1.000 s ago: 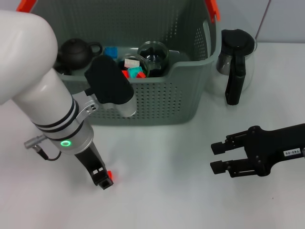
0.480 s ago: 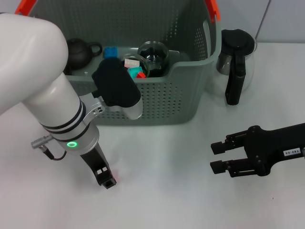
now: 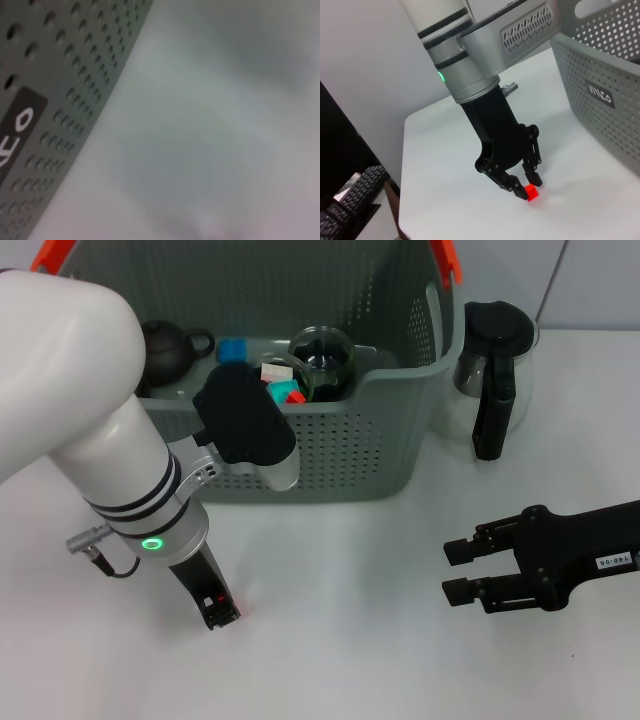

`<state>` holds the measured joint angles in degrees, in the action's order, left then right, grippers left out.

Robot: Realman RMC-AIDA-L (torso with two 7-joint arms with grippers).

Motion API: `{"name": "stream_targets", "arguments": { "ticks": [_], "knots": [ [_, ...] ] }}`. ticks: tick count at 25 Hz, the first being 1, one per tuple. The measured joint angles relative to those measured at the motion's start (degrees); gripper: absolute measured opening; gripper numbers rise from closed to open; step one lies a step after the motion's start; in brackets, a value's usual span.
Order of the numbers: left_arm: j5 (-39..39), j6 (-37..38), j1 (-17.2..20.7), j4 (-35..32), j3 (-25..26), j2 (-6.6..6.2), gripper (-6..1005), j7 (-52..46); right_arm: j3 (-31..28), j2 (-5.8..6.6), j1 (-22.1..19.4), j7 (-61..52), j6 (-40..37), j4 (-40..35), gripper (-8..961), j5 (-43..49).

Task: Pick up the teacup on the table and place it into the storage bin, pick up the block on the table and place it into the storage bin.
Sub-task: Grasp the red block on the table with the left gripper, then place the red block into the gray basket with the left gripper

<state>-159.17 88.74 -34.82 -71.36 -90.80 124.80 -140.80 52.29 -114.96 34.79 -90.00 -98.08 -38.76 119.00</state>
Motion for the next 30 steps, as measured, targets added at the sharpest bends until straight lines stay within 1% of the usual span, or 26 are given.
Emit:
{"name": "stream_targets", "arguments": {
  "ticks": [2,8,12,15,17,19,22,23,25,26,27,29,30],
  "knots": [
    [0.0,0.0,0.0,0.03,0.02,0.0,417,-0.09,0.0,0.0,0.0,0.0,0.0,0.0,563,0.0],
    [0.0,0.39,0.02,-0.01,0.1,0.0,200,-0.17,0.0,0.0,0.01,0.0,0.0,0.0,562,0.0],
    [0.38,1.49,-0.01,-0.93,0.34,-0.02,201,-0.18,0.0,0.01,0.02,0.0,0.0,0.0,563,0.0],
    [2.62,4.37,0.04,-4.89,2.27,-0.18,201,0.83,0.0,0.0,0.03,0.0,0.0,0.0,563,-0.01],
    [5.11,7.37,0.08,-8.48,5.81,-0.3,201,2.53,0.0,0.0,0.06,0.0,0.0,0.0,562,0.0],
    [8.52,10.95,-0.45,-11.85,11.28,-0.48,201,4.7,0.0,0.0,0.08,0.0,-0.01,0.0,562,-0.01],
    [15.46,18.02,-2.68,-16.04,22.57,-0.65,200,8.93,0.0,0.0,0.06,0.0,0.0,0.0,562,-0.01],
    [18.91,21.25,-4.13,-17.24,27.95,-0.82,200,10.65,0.0,0.0,0.04,0.0,-0.01,0.0,562,0.0],
    [22.68,23.94,-5.73,-18.04,33.54,-1.26,200,11.79,0.0,0.0,0.0,-0.03,0.0,0.0,562,0.0],
    [24.43,24.91,-6.53,-18.28,36.2,-1.59,200,12.16,0.0,0.0,0.0,-0.06,0.0,0.0,563,-0.01],
    [27.06,25.28,-7.79,-18.5,39.64,-2.42,200,12.37,-0.01,0.0,0.03,-0.11,0.01,0.0,563,-0.01],
    [29.09,23.55,-8.7,-18.57,42.16,-3.24,200,12.26,-0.04,0.0,0.11,-0.2,-0.01,0.0,563,-0.01],
    [29.88,20.92,-9.2,-18.48,43.37,-3.65,200,12.09,-0.05,0.0,0.16,-0.23,0.0,0.0,563,-0.01]
  ]
}}
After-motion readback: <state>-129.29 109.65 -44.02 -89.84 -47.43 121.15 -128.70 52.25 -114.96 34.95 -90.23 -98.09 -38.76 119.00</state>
